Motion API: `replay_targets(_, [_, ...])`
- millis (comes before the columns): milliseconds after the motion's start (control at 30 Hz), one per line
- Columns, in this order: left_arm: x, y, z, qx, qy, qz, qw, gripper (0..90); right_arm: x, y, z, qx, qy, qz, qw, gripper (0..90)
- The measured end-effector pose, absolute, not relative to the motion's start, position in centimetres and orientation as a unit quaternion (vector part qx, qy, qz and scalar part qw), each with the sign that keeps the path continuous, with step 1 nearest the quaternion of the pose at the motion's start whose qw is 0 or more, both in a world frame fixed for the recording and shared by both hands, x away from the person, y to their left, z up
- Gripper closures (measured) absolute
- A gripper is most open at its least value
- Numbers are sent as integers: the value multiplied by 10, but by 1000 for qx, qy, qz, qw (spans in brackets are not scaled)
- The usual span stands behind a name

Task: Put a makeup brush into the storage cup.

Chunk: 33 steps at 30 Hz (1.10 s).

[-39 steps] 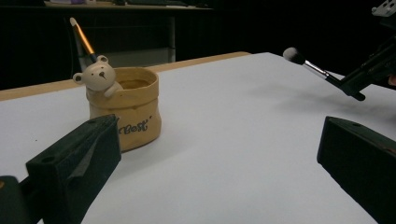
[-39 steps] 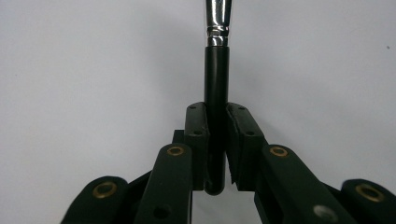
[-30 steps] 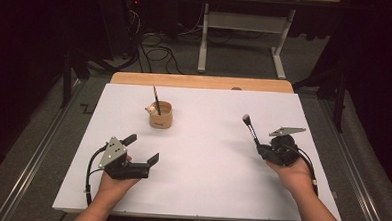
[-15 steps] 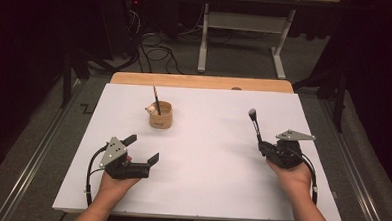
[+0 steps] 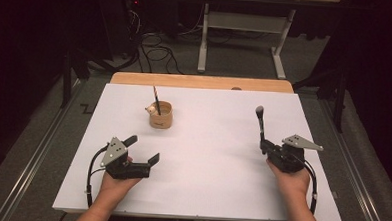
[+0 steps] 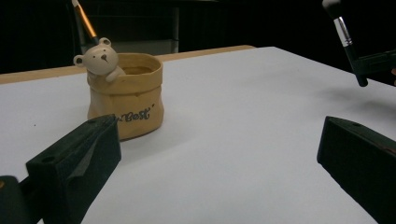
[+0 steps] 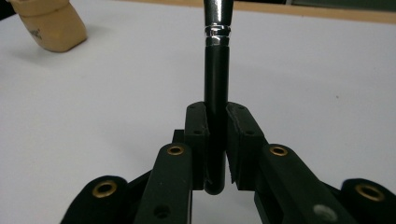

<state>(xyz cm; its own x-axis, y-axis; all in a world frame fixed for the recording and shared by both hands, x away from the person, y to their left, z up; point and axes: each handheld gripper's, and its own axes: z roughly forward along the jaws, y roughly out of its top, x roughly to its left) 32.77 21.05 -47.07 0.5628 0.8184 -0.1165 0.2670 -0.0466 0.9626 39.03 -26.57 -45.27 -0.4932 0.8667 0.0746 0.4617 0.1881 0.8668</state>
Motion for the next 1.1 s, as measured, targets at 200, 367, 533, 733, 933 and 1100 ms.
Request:
replay_targets(200, [328, 209, -472, 682, 402, 243, 560, 4, 385, -267, -453, 441, 726, 475, 231, 809])
replay_targets(367, [328, 209, -473, 681, 407, 245, 558, 4, 380, -270, -453, 440, 717, 484, 240, 809])
replay_targets(533, [329, 207, -474, 684, 412, 246, 549, 3, 374, -275, -451, 440, 707, 502, 235, 809])
replay_targets(733, [330, 206, -475, 687, 415, 242, 545, 4, 370, -277, -449, 432, 705, 510, 236, 809])
replay_targets(933, [330, 204, -475, 685, 418, 241, 545, 8, 367, -274, -446, 416, 705, 523, 236, 809])
replay_targets(1100, [329, 203, -473, 683, 416, 248, 546, 24, 366, -269, -442, 405, 704, 534, 234, 809])
